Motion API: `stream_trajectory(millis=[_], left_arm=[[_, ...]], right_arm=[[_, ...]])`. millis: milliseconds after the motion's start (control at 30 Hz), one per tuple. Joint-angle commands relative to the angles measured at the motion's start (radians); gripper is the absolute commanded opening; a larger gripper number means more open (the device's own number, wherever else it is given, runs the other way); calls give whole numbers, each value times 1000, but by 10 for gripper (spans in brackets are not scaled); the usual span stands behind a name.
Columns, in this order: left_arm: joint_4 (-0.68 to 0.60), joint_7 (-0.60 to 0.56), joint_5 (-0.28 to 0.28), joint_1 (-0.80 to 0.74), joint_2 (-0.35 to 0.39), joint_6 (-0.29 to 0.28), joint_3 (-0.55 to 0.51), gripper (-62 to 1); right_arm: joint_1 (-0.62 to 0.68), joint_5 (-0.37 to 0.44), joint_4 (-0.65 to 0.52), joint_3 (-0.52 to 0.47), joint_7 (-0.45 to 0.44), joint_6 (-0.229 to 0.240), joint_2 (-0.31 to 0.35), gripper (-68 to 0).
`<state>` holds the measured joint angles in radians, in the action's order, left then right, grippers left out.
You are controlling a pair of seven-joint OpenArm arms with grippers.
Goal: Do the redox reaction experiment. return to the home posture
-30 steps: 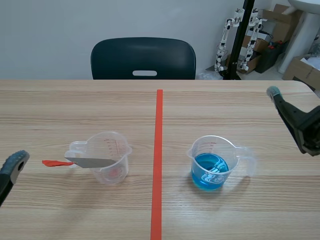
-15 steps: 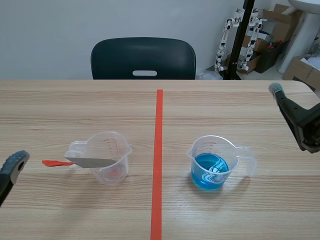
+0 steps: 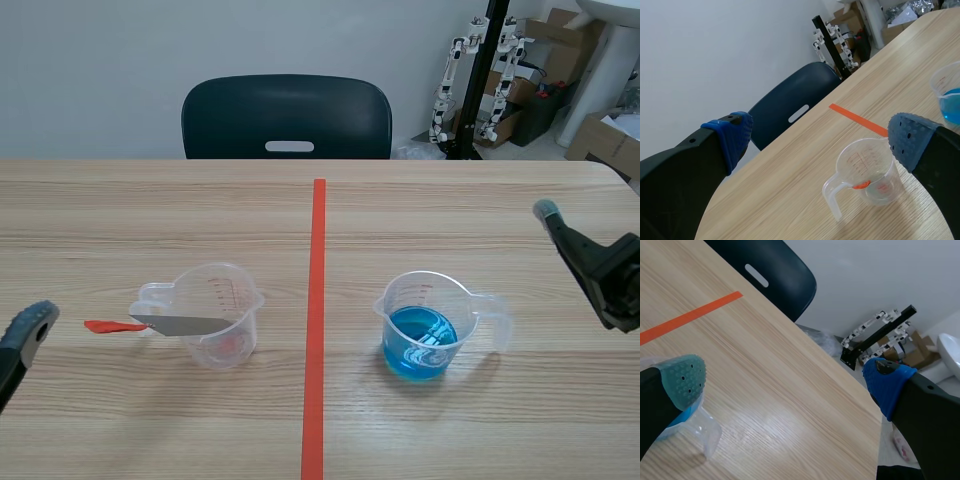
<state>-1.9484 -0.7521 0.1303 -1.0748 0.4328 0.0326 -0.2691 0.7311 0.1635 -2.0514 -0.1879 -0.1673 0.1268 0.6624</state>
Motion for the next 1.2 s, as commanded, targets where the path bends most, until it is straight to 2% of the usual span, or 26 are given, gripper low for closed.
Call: stream_trajectory(millis=[0,233,1167], left_arm=[[-13,-10,-12,-2,-2,6,-2,-43],[-13,-13,-12,-2,-3,6,-2,-43],[-13,-14,-12,-2,-3,6,-2,-43]], right_arm=[[23,0,-16,-3,-16,2,32,4],[56,1,-16,-3,-34,5,58,4],[59,-3,-16,-3,-33,5,58,4]])
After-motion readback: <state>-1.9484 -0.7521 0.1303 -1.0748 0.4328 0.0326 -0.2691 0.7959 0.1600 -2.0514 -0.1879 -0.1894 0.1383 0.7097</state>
